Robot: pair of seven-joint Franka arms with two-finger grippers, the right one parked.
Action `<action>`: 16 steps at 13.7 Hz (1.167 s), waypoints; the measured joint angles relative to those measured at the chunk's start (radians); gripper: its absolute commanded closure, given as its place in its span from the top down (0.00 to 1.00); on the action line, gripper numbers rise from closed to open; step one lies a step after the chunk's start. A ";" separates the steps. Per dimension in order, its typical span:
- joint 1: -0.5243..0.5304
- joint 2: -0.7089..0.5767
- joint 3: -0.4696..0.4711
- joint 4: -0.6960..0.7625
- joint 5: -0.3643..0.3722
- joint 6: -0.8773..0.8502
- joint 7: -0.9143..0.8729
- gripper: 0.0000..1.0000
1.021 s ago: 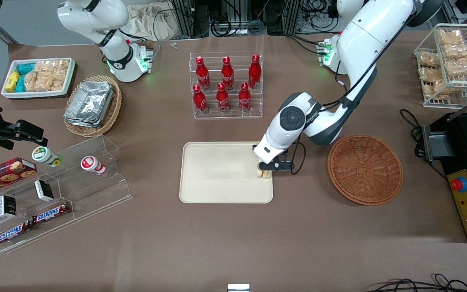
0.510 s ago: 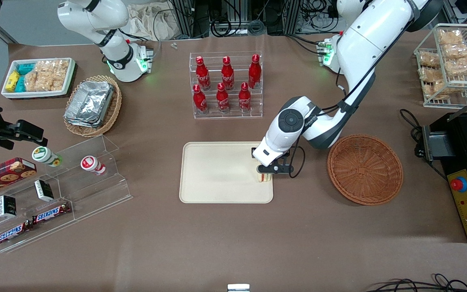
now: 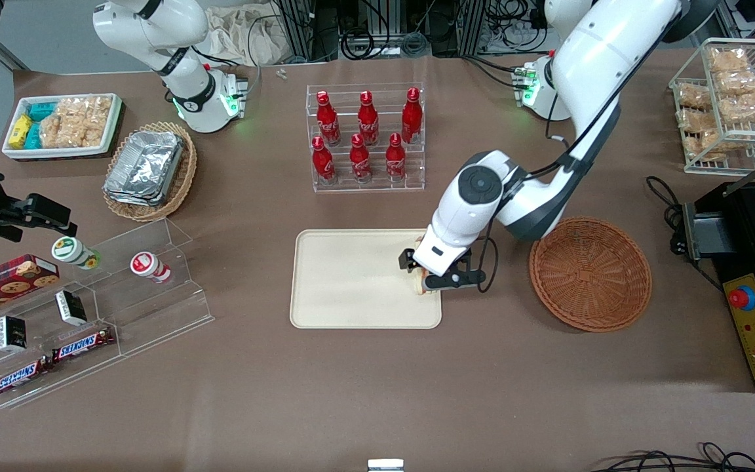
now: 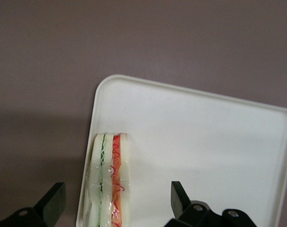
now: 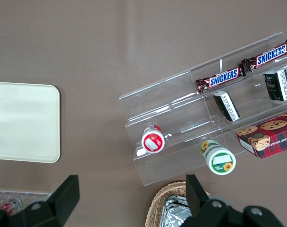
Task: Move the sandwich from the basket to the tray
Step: 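Open the left gripper and raise it away from the tray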
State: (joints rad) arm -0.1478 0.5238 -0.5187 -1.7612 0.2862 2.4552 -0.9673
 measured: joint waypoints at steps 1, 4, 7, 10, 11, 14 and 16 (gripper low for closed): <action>0.010 -0.042 0.000 0.004 0.000 -0.011 -0.021 1.00; 0.069 -0.189 -0.001 0.010 -0.014 -0.126 -0.037 1.00; 0.084 -0.312 0.002 0.017 -0.093 -0.345 0.032 1.00; 0.089 -0.392 0.089 0.079 -0.240 -0.575 0.263 1.00; 0.090 -0.406 0.144 0.118 -0.274 -0.670 0.361 1.00; 0.095 -0.431 0.312 0.199 -0.307 -0.884 0.638 1.00; 0.092 -0.465 0.413 0.204 -0.323 -0.944 0.761 1.00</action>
State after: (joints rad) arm -0.0560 0.0591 -0.1060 -1.5577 -0.0367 1.5115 -0.2060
